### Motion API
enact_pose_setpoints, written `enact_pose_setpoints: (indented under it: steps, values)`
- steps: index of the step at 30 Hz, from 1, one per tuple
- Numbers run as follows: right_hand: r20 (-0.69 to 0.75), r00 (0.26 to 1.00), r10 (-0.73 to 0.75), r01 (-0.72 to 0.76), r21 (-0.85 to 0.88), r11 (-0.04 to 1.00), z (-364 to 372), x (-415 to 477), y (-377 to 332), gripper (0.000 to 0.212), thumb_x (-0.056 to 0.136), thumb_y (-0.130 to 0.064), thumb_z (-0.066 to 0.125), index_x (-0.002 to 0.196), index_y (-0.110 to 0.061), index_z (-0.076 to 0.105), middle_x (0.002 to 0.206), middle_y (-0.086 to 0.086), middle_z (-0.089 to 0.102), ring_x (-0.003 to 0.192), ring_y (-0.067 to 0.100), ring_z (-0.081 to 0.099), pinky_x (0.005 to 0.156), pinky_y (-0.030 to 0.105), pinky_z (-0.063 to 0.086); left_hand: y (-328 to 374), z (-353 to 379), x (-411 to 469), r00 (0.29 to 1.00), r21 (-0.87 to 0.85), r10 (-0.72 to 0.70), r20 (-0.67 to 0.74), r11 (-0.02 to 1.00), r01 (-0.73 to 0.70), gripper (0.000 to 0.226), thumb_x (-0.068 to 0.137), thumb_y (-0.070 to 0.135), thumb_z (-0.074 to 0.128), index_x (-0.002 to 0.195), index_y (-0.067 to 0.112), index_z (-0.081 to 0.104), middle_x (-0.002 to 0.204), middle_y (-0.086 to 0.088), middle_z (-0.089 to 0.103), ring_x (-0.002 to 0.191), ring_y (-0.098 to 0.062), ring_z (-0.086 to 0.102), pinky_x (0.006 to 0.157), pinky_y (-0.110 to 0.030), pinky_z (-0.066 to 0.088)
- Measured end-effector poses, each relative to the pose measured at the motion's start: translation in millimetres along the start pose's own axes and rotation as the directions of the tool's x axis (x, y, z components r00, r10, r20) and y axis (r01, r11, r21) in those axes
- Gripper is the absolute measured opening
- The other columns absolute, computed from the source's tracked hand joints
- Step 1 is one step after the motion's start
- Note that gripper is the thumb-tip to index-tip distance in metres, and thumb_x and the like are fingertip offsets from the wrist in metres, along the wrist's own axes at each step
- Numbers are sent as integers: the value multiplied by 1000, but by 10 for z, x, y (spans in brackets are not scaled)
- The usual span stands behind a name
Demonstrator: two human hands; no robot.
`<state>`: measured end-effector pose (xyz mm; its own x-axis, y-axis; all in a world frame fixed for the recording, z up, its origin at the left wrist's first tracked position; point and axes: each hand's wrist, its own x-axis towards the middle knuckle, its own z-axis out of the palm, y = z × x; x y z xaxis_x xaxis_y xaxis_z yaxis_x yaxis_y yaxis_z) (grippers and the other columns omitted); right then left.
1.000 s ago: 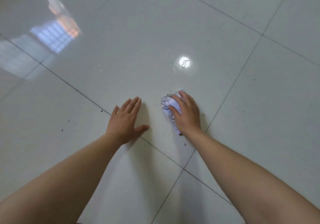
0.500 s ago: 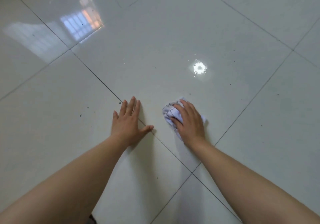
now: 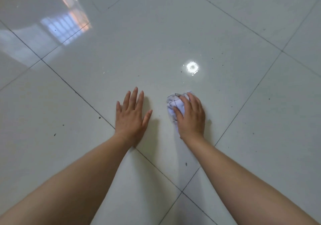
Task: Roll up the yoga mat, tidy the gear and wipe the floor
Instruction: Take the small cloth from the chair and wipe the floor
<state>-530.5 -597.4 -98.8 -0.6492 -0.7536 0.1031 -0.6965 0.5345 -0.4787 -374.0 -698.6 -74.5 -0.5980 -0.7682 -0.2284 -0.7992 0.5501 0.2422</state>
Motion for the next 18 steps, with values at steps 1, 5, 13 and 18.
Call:
enact_pose_setpoints:
  steps: [1,5,13,18]
  values:
    - [-23,999,49,-48,3,999,10,131,41,52,89,-49,35,121,-14,57,135,7,50,128,27,42,104,29,27,79,3,111,1000,-1,5,-8,1000,-5,66,93,52,18,148,23,-3,156,5,-13,143,-16,-12,114,-43,-5]
    - [-81,974,211,-209,32,977,74,699,87,42,92,-41,49,124,-15,54,143,7,41,133,27,34,105,33,25,408,26,557,999,-49,-33,-22,998,32,65,95,51,16,148,21,-6,156,4,-16,143,-15,-14,114,-42,-7]
    - [-26,990,-136,137,45,990,17,716,279,39,91,-41,46,118,-16,59,129,5,54,121,25,47,101,28,31,487,148,752,986,-42,-132,-98,991,128,64,94,50,17,148,22,-4,156,7,-10,142,-10,-13,114,-37,-10]
    - [-130,984,122,-112,83,990,145,1439,138,39,91,-42,49,118,-17,60,133,4,52,125,25,44,99,31,32,484,148,773,985,-43,-132,-113,991,128,65,92,51,16,148,22,0,157,7,-6,143,-10,-10,114,-38,-10]
